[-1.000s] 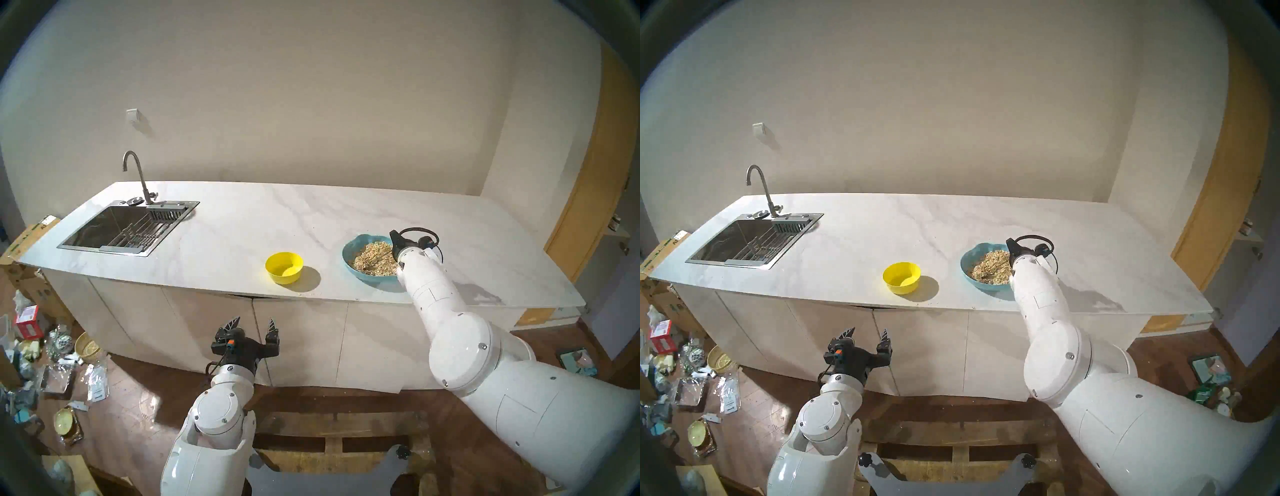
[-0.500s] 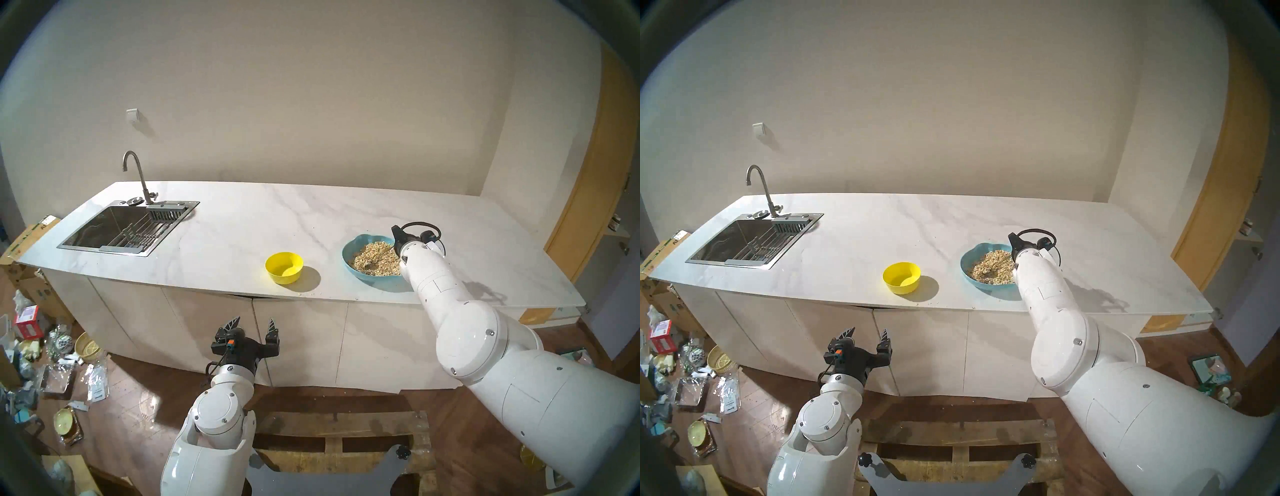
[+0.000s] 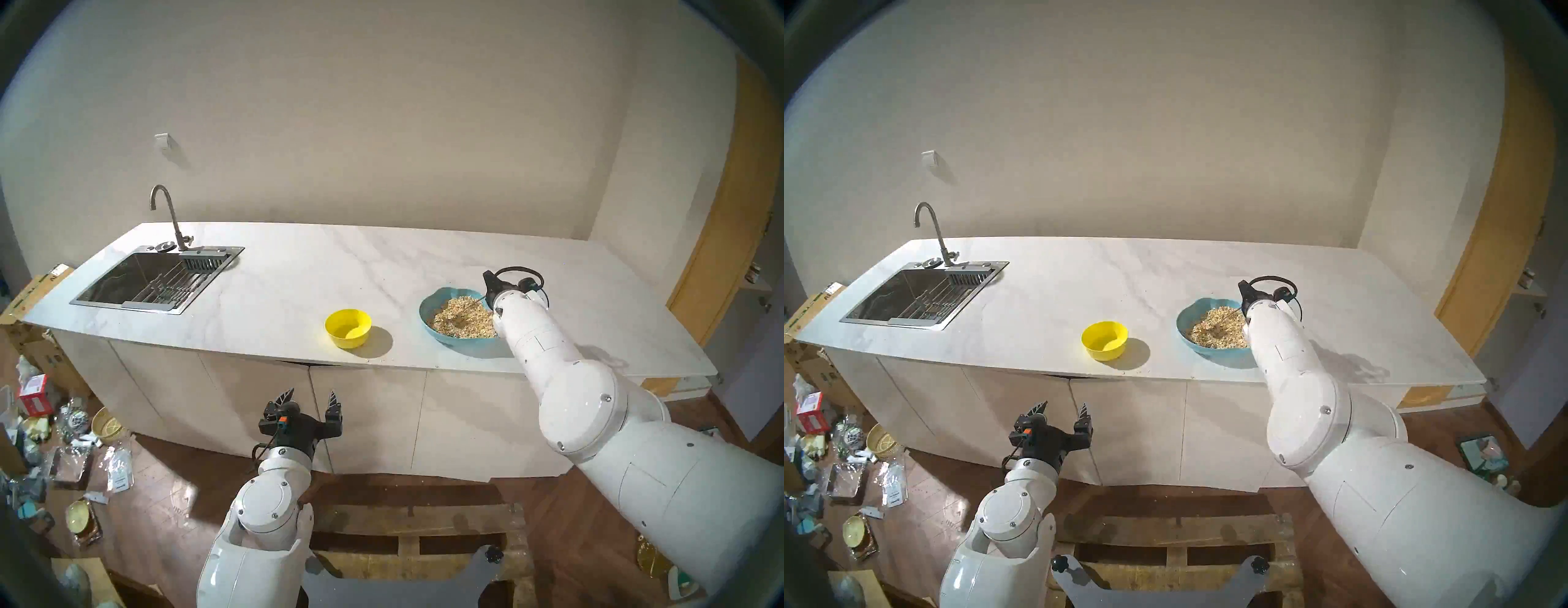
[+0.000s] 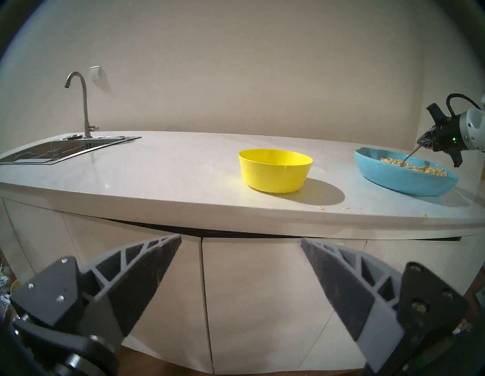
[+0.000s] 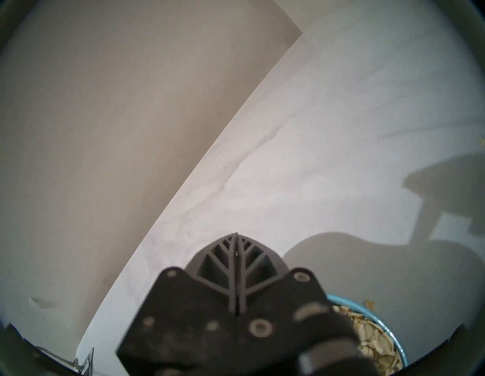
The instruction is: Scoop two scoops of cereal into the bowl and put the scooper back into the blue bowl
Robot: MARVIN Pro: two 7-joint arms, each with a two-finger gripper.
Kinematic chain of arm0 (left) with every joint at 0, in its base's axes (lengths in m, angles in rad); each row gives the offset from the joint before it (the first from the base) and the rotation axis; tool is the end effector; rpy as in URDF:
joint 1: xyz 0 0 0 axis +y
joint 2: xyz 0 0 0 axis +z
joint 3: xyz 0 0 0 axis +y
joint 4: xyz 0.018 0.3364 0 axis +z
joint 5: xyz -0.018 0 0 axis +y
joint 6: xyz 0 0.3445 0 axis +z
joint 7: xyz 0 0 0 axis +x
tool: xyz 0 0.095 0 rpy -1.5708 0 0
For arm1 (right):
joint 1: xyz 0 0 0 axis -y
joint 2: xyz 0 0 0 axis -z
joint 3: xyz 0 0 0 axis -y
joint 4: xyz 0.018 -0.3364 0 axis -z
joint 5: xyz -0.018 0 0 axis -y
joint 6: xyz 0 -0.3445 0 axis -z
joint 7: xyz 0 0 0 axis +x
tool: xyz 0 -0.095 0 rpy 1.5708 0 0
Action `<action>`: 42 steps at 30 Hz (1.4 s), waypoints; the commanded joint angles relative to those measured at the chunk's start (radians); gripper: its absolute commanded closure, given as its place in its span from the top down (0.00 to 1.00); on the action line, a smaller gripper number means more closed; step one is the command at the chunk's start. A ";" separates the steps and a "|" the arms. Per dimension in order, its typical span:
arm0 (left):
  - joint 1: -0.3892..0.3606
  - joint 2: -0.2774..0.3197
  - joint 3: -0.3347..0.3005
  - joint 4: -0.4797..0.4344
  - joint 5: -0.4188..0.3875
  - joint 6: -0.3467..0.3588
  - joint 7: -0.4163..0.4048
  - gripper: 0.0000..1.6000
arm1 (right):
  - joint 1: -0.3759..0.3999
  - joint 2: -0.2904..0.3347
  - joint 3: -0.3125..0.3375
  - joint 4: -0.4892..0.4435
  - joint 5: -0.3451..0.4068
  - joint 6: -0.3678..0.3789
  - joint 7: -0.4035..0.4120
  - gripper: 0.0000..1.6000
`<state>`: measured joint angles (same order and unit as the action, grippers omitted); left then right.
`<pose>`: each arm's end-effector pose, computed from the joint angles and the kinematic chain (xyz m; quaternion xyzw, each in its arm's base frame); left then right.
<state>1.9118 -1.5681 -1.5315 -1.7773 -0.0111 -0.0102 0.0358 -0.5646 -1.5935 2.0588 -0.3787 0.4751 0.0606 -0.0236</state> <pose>0.3374 -0.0136 -0.3989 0.7498 0.0053 0.6616 0.0067 0.7126 -0.0564 -0.2858 -0.6943 0.3957 -0.5547 0.2316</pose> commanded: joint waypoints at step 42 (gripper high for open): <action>-0.005 0.000 0.002 -0.026 -0.002 -0.006 -0.004 1.00 | -0.140 -0.210 0.021 -0.440 0.074 0.137 -0.006 0.00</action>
<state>1.9119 -1.5679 -1.5313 -1.7774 -0.0111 -0.0102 0.0358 -0.7215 -1.7836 2.0894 -0.7819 0.5446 0.1901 -0.0365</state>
